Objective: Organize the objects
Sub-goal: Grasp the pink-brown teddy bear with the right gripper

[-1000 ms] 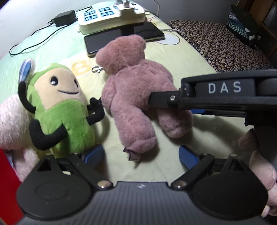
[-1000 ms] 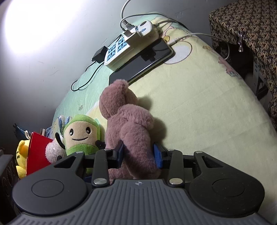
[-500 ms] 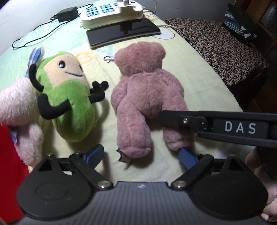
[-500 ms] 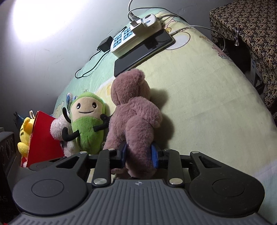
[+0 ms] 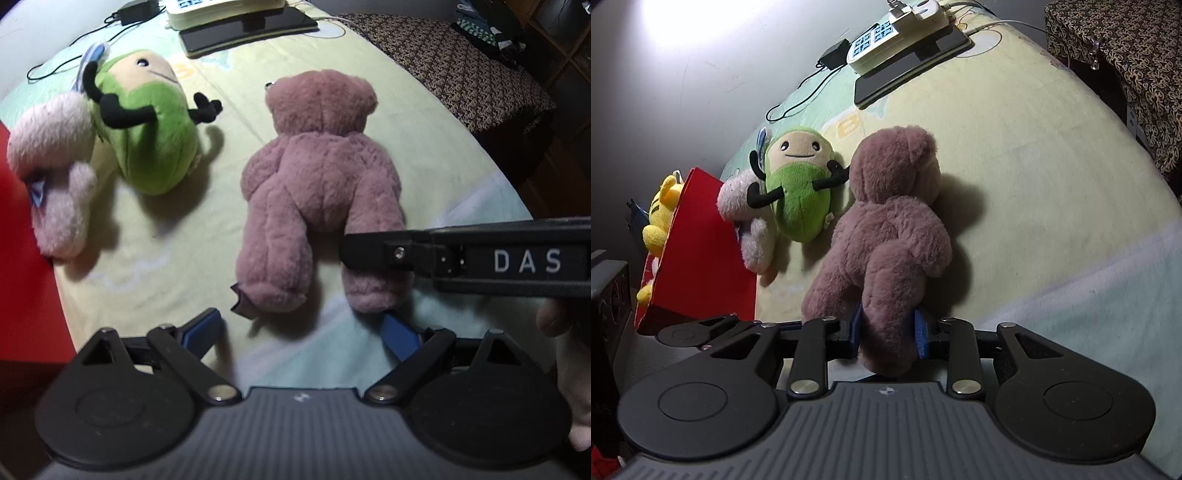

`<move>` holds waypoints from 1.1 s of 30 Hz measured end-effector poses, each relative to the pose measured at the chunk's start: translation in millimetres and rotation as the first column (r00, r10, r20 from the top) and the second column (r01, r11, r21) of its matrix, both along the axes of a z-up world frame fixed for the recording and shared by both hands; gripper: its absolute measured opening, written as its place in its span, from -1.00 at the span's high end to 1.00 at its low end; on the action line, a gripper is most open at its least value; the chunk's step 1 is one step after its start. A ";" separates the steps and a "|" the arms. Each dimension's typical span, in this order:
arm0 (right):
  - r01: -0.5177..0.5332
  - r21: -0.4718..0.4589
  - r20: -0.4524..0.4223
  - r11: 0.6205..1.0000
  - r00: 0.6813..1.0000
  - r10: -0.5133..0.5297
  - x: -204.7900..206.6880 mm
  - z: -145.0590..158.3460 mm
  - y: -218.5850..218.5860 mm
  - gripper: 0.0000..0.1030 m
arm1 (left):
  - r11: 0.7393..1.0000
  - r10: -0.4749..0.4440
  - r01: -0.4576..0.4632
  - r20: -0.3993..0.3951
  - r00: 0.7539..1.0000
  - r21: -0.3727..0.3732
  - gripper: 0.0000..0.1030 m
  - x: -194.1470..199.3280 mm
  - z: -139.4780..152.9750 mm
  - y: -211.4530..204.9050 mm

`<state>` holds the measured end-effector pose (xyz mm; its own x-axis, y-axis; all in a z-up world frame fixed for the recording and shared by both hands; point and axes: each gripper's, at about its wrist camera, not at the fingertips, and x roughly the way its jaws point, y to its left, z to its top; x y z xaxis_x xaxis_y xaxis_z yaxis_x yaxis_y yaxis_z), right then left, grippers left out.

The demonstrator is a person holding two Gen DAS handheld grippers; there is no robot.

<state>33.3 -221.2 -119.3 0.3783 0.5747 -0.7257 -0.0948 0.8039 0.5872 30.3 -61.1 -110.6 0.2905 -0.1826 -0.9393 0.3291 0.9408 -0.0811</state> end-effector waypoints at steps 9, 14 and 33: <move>-0.083 -0.017 -0.021 0.996 0.996 0.082 -25.9 1.7 18.7 0.39 | 0.998 -0.068 0.068 0.014 0.998 0.004 -0.81 -23.1 5.7 -1.5; -0.070 -0.005 -0.035 0.998 0.997 0.070 -31.2 2.2 13.3 0.33 | 0.996 -0.087 0.087 0.019 0.996 0.006 -0.81 -28.0 5.9 4.5; 0.187 0.153 -0.060 0.971 0.982 -0.179 -13.3 -0.1 -29.7 0.21 | 0.990 -0.079 0.092 0.116 0.990 -0.111 -0.84 -5.6 30.4 20.7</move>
